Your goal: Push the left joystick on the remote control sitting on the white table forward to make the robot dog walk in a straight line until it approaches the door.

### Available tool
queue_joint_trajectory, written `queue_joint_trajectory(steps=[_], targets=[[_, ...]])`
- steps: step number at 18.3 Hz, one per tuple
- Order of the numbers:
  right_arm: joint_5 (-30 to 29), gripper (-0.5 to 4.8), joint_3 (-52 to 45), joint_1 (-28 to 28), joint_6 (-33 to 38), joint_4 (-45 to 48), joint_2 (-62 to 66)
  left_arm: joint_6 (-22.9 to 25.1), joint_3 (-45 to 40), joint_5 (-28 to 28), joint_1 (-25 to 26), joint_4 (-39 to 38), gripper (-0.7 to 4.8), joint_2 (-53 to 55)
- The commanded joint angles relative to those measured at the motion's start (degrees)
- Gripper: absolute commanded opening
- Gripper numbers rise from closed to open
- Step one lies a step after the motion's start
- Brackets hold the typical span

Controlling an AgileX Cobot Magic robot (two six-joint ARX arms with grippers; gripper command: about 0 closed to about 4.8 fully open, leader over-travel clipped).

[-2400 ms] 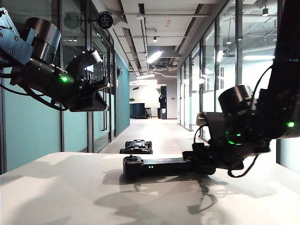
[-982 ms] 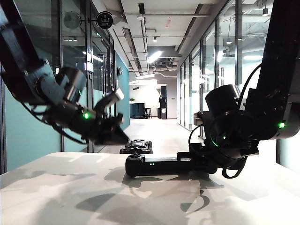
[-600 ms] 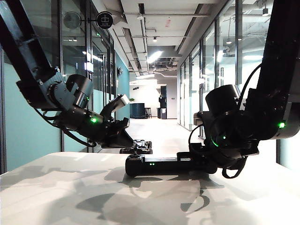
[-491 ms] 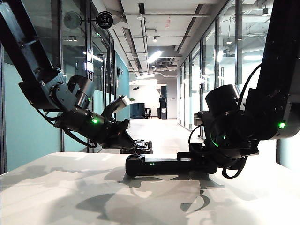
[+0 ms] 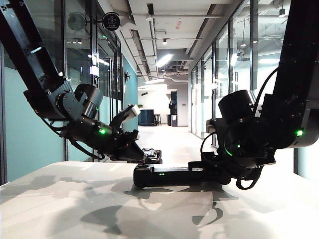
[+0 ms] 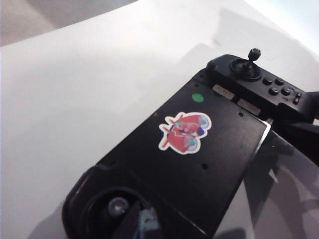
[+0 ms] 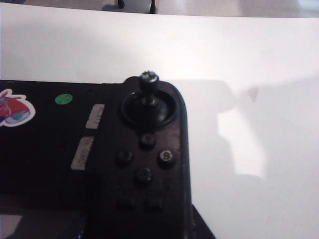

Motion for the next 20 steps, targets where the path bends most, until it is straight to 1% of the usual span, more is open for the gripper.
queue_joint_trajectory(steps=[1, 15, 20], targets=[[0.3, 2.01, 0.2, 0.0, -0.2, 1.8, -0.4, 0.5, 0.6, 0.4, -0.3, 0.7, -0.06, 0.2], [0.1, 2.01, 0.2, 0.0, -0.2, 1.8, -0.4, 0.0, 3.4, -1.2, -0.4, 0.7, -0.06, 2.5], [0.0, 2.01, 0.2, 0.0, -0.2, 1.8, -0.4, 0.0, 3.5, -3.1, -0.4, 1.0, -0.05, 2.5]])
